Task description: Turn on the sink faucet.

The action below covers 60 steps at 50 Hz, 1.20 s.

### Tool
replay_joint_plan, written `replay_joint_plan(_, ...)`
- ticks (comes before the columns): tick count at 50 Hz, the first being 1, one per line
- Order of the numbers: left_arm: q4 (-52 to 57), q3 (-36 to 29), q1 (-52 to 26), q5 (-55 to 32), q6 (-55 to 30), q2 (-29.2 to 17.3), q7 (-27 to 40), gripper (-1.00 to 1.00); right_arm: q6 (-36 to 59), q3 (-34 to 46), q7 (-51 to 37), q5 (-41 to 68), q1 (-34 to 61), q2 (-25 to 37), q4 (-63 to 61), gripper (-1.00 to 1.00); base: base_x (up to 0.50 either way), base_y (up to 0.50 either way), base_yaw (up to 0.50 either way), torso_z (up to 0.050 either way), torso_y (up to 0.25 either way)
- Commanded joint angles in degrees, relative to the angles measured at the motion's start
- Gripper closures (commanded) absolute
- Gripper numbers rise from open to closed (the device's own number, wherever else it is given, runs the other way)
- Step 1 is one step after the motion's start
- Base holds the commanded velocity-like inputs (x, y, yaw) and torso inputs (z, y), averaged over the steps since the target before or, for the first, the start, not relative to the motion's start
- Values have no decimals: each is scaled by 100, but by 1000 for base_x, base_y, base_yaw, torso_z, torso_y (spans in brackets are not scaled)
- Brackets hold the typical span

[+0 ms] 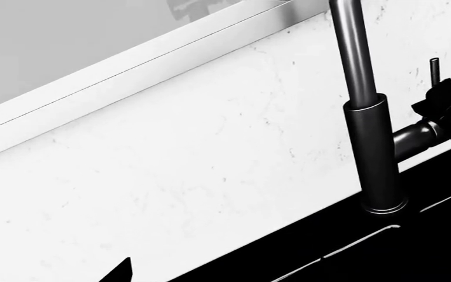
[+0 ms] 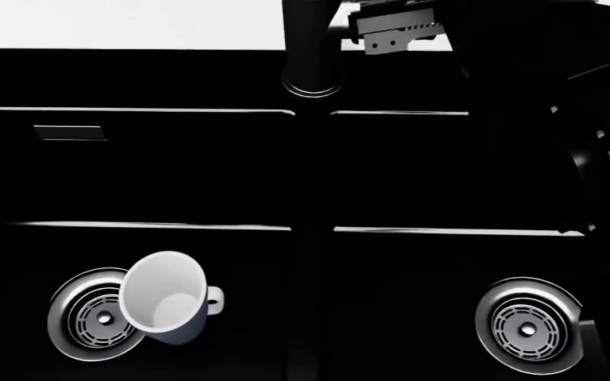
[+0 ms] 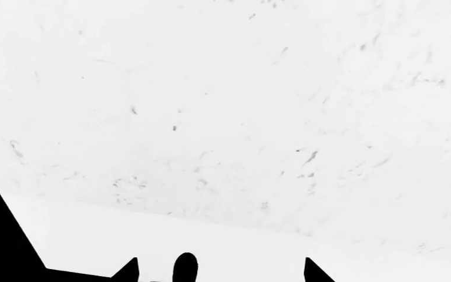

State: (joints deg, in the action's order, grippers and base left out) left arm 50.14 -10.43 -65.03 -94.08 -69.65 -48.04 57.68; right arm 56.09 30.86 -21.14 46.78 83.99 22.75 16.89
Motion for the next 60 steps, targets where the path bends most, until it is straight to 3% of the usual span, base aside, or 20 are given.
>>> replay_joint_plan(1, -11, -56, -40, -21, 43, 39, 42, -100, -47, -76, -2, -4, 42, 114, 22, -100, 0, 0, 0, 0, 0)
replay_joint_plan(15, 91, -89, 0, 91, 63, 51, -35, -100, -171, 92, 119, -127, 43, 9, 218, -100, 0, 0, 0, 0, 0)
replay_joint_plan(22, 127, -103, -34, -119, 147, 30, 128, -100, -199, 229, 242, -190, 116, -66, 287, -100, 0, 0, 0, 47, -117)
replay_joint_plan(60, 368, -246, 33, -417, 362, 109, 241, -100, -1157, 214, 682, -485, -289, -67, 1581, -100, 8, 2, 5, 0, -5)
